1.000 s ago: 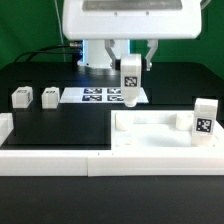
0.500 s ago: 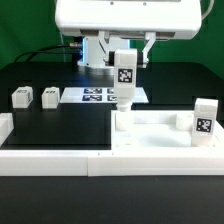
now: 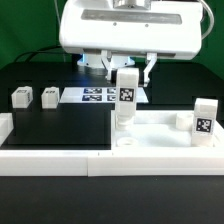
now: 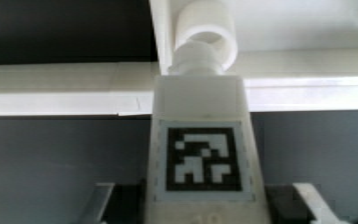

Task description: Assemble square table

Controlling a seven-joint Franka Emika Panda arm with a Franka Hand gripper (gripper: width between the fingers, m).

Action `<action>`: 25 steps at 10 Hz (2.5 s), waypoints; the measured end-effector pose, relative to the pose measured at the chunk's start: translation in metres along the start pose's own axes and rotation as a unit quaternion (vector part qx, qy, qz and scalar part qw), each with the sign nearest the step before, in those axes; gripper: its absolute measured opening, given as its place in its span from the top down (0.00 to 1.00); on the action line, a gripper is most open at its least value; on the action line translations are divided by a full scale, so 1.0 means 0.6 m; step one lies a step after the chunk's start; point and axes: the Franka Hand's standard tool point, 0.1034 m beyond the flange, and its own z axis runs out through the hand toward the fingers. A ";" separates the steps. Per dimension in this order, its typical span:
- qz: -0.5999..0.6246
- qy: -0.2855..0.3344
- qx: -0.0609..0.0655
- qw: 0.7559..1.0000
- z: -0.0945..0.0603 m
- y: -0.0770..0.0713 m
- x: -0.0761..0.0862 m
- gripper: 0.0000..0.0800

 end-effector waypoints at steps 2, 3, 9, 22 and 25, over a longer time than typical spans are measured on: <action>-0.005 0.001 -0.002 1.000 0.019 -0.006 0.008 0.64; -0.008 0.000 -0.002 1.000 0.025 -0.010 0.007 0.64; -0.016 -0.005 -0.004 1.000 0.042 -0.018 -0.014 0.64; -0.026 0.023 -0.007 0.999 0.046 -0.020 -0.013 0.19; -0.027 0.023 -0.008 0.999 0.046 -0.019 -0.013 0.19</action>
Offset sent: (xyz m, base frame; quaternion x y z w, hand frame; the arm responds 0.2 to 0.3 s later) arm 0.0055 0.0061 -0.0060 0.0006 0.0079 0.0127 0.9999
